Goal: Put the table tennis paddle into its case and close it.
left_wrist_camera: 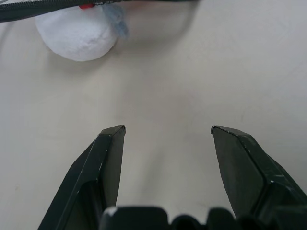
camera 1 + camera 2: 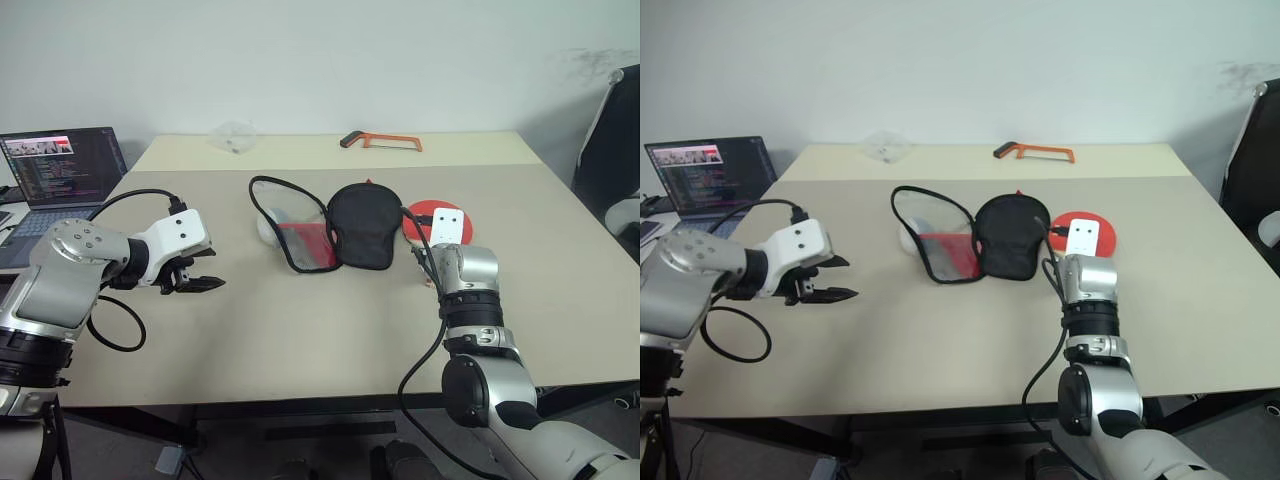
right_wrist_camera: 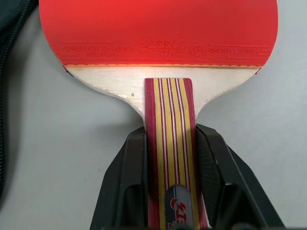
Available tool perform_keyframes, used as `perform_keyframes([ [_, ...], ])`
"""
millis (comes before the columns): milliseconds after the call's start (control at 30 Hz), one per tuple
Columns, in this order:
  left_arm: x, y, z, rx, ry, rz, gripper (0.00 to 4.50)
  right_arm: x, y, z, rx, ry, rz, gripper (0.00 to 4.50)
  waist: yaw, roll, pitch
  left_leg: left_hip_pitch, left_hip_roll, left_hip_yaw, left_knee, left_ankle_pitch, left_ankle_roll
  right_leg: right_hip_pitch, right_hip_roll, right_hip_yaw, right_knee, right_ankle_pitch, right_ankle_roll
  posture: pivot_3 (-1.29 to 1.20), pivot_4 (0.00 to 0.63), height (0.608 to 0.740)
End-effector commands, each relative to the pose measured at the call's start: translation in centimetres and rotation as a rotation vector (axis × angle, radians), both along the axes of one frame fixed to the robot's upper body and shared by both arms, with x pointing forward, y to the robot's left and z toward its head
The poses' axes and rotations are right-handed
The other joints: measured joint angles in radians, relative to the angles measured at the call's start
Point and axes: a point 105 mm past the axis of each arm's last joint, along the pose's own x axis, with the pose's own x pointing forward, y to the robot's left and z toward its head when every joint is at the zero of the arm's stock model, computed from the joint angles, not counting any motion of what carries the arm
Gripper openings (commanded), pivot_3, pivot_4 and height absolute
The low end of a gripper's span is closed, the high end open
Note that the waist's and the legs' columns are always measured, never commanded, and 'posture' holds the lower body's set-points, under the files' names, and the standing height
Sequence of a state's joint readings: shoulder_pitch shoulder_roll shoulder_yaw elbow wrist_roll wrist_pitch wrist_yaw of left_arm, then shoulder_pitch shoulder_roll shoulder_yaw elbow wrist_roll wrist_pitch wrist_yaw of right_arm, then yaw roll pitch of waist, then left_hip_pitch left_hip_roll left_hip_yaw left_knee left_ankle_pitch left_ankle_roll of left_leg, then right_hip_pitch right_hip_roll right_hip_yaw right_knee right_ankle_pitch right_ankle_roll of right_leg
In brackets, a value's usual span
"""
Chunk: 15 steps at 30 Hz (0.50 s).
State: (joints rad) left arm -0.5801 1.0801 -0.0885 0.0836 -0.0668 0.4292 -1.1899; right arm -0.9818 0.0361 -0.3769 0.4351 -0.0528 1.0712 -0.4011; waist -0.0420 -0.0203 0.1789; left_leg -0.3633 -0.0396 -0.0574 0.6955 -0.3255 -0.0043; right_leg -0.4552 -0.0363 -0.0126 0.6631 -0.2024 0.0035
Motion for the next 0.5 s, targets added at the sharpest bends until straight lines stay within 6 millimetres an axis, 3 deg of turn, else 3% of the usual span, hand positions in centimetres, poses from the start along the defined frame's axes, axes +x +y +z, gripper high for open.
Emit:
perform_keyframes([
  [33,0.0,0.4,1.7,0.009,-0.056,0.007,3.14,0.2,-2.3,4.7,-0.028,-0.130,-0.088,1.02,0.003,0.000,0.000,0.000,0.000,0.000,0.000,0.000,0.000,0.000,0.000,0.000,0.000,0.000,0.000,0.00,0.150,0.740],
  [200,0.1,0.3,1.7,0.007,-0.057,0.008,3.14,0.5,-1.1,8.4,-0.022,-0.215,-0.066,1.02,-0.008,0.001,0.001,-0.001,0.000,0.001,0.000,0.000,0.000,-0.001,0.000,0.000,0.000,0.000,0.000,0.00,0.150,0.740],
  [300,0.2,0.3,1.7,0.006,-0.056,0.006,3.14,1.6,2.3,10.1,0.009,-0.266,0.059,1.02,-0.025,0.001,0.001,0.000,0.001,0.002,-0.001,0.000,0.000,-0.002,0.001,0.001,0.000,0.000,0.000,0.00,0.150,0.740],
  [400,0.3,0.1,1.5,0.007,-0.053,0.002,3.14,2.5,5.8,10.1,0.042,-0.276,0.172,1.02,-0.039,0.001,0.001,0.001,0.002,0.002,-0.002,0.000,0.000,-0.001,0.002,0.001,0.000,0.000,0.000,0.00,0.150,0.740],
  [500,0.2,0.0,1.3,0.006,-0.050,0.000,3.14,3.0,7.9,9.4,0.093,-0.253,0.214,1.02,-0.044,0.001,0.001,0.001,0.002,0.002,-0.002,0.000,0.000,-0.001,0.002,0.002,0.001,0.000,0.000,0.00,0.150,0.740],
])
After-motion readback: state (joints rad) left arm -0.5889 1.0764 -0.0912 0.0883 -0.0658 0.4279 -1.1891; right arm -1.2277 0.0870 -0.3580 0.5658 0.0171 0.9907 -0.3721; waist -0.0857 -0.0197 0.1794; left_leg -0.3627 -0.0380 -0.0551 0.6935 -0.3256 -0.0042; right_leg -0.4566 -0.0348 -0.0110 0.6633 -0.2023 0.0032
